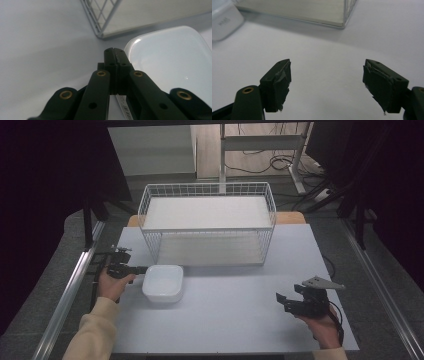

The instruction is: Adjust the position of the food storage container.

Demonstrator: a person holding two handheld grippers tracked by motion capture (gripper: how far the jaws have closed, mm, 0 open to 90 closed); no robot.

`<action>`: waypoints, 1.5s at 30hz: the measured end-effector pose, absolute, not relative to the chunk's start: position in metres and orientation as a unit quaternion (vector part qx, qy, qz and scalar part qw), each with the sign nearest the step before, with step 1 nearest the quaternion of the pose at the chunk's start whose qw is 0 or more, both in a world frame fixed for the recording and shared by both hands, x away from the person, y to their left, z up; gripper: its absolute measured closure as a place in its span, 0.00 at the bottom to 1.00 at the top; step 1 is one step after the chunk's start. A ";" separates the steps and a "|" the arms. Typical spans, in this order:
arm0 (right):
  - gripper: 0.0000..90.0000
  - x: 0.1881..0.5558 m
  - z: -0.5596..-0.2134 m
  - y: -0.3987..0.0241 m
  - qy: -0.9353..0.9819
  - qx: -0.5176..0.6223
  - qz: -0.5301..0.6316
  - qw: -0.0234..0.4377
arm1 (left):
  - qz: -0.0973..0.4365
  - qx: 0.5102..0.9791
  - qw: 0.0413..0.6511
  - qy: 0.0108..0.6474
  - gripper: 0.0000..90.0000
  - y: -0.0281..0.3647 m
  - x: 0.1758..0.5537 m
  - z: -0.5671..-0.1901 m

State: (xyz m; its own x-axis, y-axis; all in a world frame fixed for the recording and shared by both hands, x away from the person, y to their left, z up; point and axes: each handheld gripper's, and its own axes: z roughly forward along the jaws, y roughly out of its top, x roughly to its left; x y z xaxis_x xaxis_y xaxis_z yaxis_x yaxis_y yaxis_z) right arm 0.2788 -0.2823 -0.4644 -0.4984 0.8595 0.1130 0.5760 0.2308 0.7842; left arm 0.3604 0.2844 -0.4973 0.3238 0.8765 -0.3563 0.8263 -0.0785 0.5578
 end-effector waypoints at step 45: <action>0.25 0.276 -0.462 -0.278 0.769 0.466 0.405 0.169 | -0.008 0.817 0.351 0.457 0.99 0.146 0.356 -0.489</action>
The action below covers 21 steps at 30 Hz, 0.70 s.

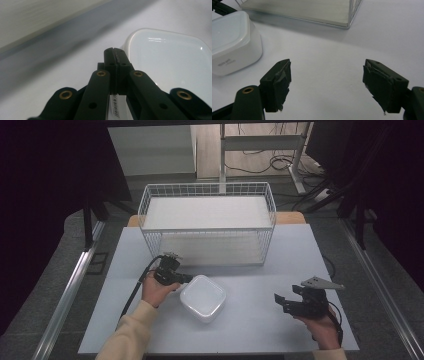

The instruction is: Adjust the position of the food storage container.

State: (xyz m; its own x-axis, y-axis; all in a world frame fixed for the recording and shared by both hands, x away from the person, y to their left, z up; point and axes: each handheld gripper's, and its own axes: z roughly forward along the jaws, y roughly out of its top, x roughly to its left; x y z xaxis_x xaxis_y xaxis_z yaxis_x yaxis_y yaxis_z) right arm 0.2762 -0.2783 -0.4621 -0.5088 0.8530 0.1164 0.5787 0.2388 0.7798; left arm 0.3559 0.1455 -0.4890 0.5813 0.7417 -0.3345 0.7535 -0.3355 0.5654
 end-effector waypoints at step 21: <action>0.25 0.276 -0.463 -0.278 0.769 0.466 0.404 0.170 | 0.039 0.832 0.359 0.421 0.99 0.180 0.296 -0.471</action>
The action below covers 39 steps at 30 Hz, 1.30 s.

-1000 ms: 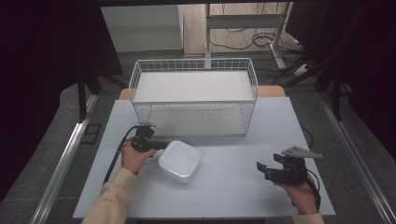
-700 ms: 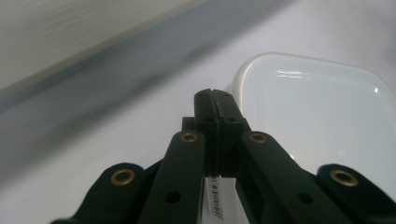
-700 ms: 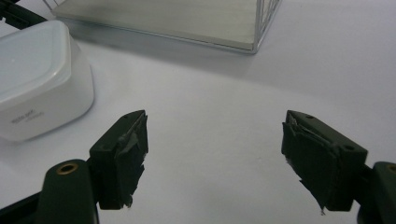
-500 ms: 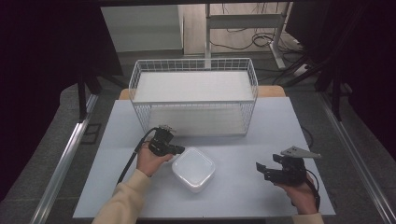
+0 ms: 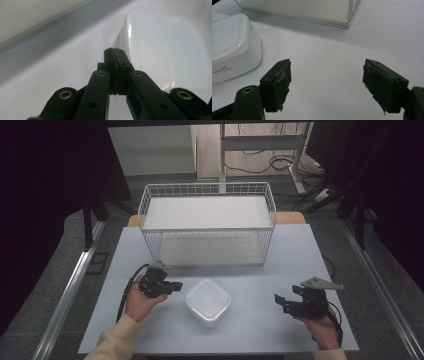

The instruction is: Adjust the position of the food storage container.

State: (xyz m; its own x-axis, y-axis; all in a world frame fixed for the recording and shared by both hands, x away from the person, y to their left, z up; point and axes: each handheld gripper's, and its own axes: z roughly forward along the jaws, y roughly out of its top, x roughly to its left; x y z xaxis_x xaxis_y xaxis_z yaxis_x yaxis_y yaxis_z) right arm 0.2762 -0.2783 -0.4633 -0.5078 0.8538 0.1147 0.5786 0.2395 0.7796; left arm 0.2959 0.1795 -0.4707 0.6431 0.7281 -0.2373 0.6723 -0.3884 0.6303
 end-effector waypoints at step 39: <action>0.25 0.276 -0.463 -0.276 0.774 0.458 0.402 0.170 | 0.008 0.829 0.354 0.433 1.00 0.141 0.314 -0.497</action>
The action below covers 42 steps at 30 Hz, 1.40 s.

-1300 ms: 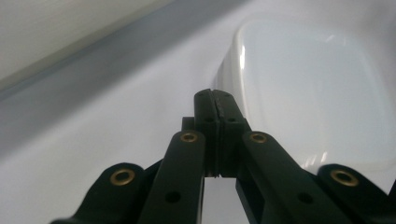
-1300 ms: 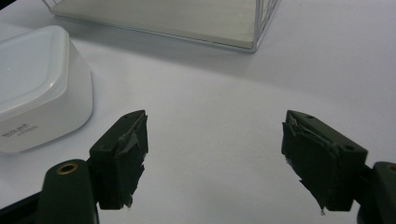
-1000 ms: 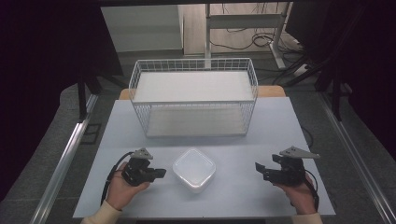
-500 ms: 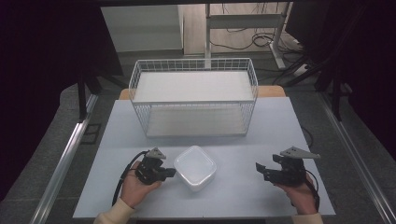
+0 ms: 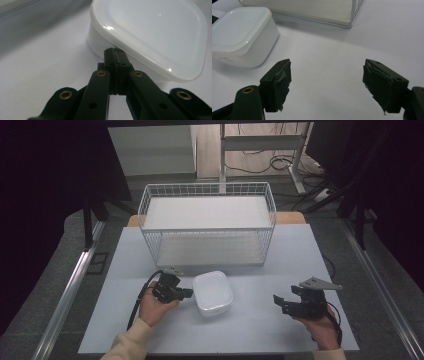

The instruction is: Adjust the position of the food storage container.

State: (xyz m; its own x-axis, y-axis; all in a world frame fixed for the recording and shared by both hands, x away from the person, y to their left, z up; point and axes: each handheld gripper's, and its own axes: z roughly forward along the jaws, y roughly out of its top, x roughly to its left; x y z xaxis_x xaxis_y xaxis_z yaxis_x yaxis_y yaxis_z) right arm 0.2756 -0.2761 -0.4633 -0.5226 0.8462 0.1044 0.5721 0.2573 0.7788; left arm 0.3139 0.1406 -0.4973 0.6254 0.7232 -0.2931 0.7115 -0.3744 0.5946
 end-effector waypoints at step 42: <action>0.27 0.293 -0.448 -0.235 0.794 0.412 0.413 0.170 | 0.120 0.769 0.413 0.473 0.34 0.198 0.275 -0.440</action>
State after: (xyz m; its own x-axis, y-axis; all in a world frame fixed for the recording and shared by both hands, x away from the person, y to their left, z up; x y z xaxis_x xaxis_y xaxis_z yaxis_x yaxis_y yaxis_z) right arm 0.2929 -0.2353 -0.4476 -0.6022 0.7953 0.0694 0.5140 0.3197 0.7960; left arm 0.2749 0.1980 -0.4399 0.5246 0.8260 -0.2062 0.6276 -0.2115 0.7493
